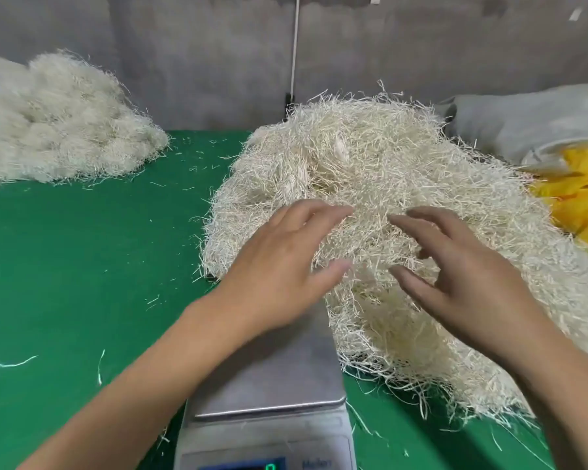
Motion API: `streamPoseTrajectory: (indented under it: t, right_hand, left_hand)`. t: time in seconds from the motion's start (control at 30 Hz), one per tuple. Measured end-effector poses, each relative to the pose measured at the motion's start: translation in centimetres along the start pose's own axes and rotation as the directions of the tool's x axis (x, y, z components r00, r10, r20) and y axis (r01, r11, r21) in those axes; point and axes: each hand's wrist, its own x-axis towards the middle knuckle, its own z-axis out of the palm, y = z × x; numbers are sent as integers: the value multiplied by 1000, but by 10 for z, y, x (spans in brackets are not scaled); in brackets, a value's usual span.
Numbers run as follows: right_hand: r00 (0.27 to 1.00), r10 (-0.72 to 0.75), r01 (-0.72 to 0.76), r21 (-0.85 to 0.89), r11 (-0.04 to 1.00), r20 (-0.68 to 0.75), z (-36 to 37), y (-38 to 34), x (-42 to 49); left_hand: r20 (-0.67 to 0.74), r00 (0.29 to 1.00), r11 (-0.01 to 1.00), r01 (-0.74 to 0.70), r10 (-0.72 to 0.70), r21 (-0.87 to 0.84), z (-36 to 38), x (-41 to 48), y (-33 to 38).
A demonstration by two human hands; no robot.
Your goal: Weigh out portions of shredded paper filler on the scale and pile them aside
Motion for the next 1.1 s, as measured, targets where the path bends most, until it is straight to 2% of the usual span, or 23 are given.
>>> streamPoseTrajectory:
  t: [0.1,0.17,0.23,0.37,0.47,0.57,0.63,0.73,0.8,0.93,1.0,1.07,1.1]
  right_hand:
    - [959,59,3,-216,976,278,26,2,35]
    - [927,120,-10,-297,955,354,52,3,51]
    - [932,152,-30,-346,938,330,72,2,57]
    - [996,26,3,-307,952,90,82,2,54]
    - [995,-71,85,-208,974,76,76,-3,49]
    - [996,-92,93,-70,993,13,61,-6,46]
    - [994,-98,98,1,995,-56,51,-3,44]
    - [979,-178,170,-87,982,-98,43,-5,47]
    - [978,-194,187,-96,978,-70,43,-12,56]
    - [989,-135,137,-43,990,56,60,-14,83]
    - [990,-68,64,35,997,126,72,-5,88]
    - [989,-8,-7,101,995,145,83,7,85]
    - [992,9,-19,77,997,126,86,12,82]
  left_hand:
    - [75,997,984,-23,10,174,30,24,-9]
    - [165,986,959,-17,-31,284,50,32,-20]
    - [200,979,931,-27,-49,365,63,33,-34]
    - [195,980,916,-114,40,385,68,37,-52]
    - [147,987,982,-89,65,168,59,35,-58]
    - [62,998,989,41,-32,-142,43,25,-56]
    - [-2,991,922,126,-136,-366,34,19,-54]
    - [-59,950,787,219,-308,-576,30,13,-52]
    - [-112,926,734,208,-361,-647,31,13,-49]
    - [-327,878,771,71,-350,-633,20,22,-39]
    - [-410,817,764,55,-404,-643,14,28,-39]
    - [-471,746,765,79,-471,-640,10,34,-42]
    - [-495,721,772,86,-485,-630,9,36,-43]
